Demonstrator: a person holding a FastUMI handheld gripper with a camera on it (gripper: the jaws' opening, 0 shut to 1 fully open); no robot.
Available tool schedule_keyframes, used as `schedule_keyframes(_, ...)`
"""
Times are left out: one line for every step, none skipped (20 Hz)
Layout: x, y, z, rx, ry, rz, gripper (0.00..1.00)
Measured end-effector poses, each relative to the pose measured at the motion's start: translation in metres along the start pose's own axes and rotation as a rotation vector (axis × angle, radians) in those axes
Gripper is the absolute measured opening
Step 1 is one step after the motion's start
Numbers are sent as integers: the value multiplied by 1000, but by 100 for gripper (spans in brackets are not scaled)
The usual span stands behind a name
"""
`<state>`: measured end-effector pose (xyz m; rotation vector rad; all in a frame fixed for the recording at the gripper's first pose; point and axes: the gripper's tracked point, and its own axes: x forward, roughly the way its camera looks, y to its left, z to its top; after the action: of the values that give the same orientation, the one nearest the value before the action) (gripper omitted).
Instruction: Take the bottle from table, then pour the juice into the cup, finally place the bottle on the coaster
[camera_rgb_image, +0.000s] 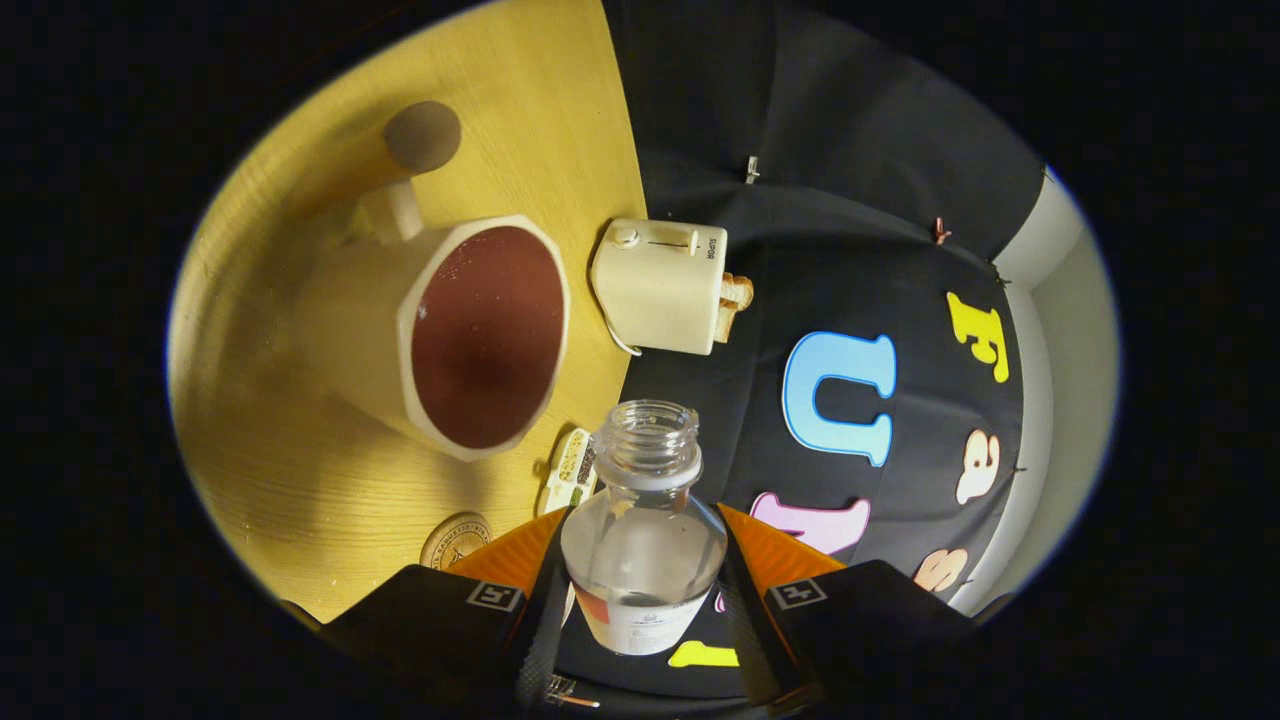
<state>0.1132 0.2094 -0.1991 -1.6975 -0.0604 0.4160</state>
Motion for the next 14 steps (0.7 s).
schedule_keyframes(1,0,1,-13,-6,3,74)
schedule_keyframes(1,2,3,-29,-15,10,74)
schedule_keyframes(2,4,6,-47,-22,15,74)
schedule_keyframes(1,5,9,-66,-31,15,74)
schedule_keyframes(1,4,10,-82,-41,13,74)
schedule_keyframes(1,5,12,-92,-48,12,74)
schedule_keyframes(2,6,13,-99,-51,13,74)
schedule_keyframes(2,6,13,-104,-53,15,74)
schedule_keyframes(3,6,13,-112,-55,16,74)
schedule_keyframes(4,6,14,-120,-56,16,74)
schedule_keyframes(7,5,15,-126,-57,17,74)
schedule_keyframes(7,5,15,-131,-60,17,74)
schedule_keyframes(9,5,16,-137,-64,18,74)
schedule_keyframes(8,6,17,-144,-69,17,74)
